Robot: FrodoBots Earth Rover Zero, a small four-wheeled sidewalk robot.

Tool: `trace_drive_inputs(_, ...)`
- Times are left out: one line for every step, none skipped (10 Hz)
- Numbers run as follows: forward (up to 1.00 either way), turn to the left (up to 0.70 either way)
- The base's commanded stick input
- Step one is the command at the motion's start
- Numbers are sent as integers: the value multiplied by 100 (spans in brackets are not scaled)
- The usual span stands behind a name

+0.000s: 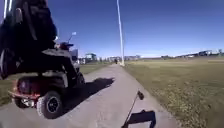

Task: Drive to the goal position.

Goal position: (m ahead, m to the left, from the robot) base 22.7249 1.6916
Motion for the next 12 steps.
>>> trace_drive_inputs(100, 0)
trace_drive_inputs(100, 0)
trace_drive_inputs(100, 0)
trace_drive_inputs(100, 0)
trace_drive_inputs(100, 0)
trace_drive_inputs(100, 0)
trace_drive_inputs(100, 0)
trace_drive_inputs(100, 0)
trace_drive_inputs(100, 0)
trace_drive_inputs(100, 0)
trace_drive_inputs(100, 0)
trace_drive_inputs(100, 0)
